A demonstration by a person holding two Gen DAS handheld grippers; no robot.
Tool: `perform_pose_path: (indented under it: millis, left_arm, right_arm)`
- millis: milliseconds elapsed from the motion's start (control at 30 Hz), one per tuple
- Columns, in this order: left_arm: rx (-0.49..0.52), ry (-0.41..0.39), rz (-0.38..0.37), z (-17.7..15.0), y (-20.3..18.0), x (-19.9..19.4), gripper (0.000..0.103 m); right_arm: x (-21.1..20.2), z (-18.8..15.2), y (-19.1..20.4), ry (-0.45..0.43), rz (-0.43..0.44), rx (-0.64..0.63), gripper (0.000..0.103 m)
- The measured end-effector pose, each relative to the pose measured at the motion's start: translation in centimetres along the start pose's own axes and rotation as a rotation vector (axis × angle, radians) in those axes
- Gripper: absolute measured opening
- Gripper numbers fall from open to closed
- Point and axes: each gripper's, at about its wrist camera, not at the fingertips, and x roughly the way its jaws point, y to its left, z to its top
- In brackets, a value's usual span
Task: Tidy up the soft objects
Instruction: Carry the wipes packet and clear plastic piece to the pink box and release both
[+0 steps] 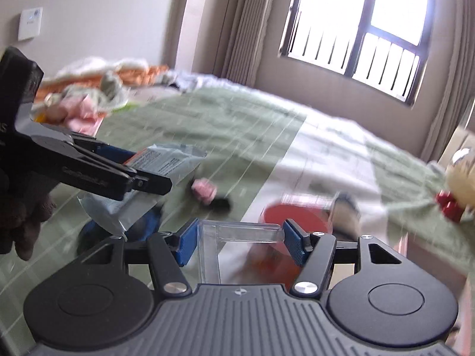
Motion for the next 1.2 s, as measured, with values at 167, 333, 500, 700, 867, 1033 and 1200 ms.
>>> perform_pose_path:
  millis: [167, 333, 500, 700, 867, 1033, 1200]
  left_arm:
    - [0.047, -0.047, 0.061, 5.5, 0.4, 4.6, 0.084]
    - [0.047, -0.022, 0.015, 7.9, -1.8, 8.1, 0.084]
    - [-0.004, 0.107, -0.029, 8.2, -4.1, 12.6, 0.084]
    - [-0.027, 0.215, -0.122, 8.8, -9.2, 15.4, 0.084]
    - [-0.034, 0.265, -0.244, 9.9, -15.8, 16.2, 0.084]
    - [0.034, 0.284, -0.292, 10.3, -22.2, 17.5, 0.084]
    - [0.025, 0.359, -0.318, 9.8, -25.7, 20.0, 0.084]
  right_arm:
    - [2.5, 3.8, -3.4, -0.038, -0.095, 0.067, 0.062]
    - [1.5, 4.5, -6.8, -0.052, -0.157, 0.082, 0.062]
    - [-0.2, 3.4, -10.2, -0.029, -0.243, 0.086, 0.062]
    - [-3.3, 1.8, -15.3, -0.011, -0.329, 0.117, 0.062]
    - [-4.6, 0.7, -20.2, 0.018, -0.385, 0.192, 0.062]
    - [-5.4, -0.2, -24.5, 0.041, -0.391, 0.279, 0.062]
    - [-5.1, -1.1, -28.4, 0.062, -0.378, 0.407, 0.062]
